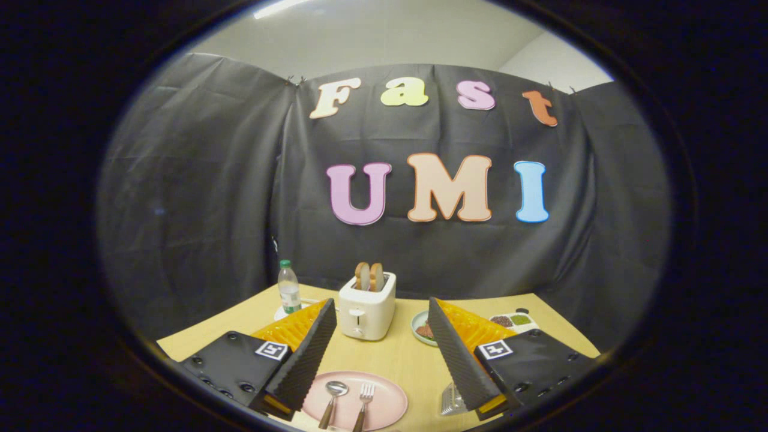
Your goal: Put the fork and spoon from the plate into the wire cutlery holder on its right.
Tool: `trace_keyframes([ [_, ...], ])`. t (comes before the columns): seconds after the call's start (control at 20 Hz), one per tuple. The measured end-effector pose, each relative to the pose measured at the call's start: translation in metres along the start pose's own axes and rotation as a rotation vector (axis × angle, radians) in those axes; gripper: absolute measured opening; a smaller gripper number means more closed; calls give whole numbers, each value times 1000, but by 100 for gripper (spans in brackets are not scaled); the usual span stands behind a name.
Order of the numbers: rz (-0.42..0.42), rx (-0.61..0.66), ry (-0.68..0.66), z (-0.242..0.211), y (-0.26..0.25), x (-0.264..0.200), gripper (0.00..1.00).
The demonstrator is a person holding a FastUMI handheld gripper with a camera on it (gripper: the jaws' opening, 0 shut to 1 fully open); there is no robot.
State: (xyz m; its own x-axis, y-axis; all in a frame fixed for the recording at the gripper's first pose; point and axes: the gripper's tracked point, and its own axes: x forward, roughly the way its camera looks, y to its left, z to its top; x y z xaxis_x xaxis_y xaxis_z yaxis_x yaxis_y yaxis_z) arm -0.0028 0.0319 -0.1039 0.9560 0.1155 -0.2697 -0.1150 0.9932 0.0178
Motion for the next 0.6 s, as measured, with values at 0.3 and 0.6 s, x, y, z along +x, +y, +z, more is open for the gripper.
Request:
trace_keyframes([
  [0.3, 42, -52, 105, -47, 15, 2, 99],
  [0.6, 74, -88, 236, -101, 23, 3, 99],
])
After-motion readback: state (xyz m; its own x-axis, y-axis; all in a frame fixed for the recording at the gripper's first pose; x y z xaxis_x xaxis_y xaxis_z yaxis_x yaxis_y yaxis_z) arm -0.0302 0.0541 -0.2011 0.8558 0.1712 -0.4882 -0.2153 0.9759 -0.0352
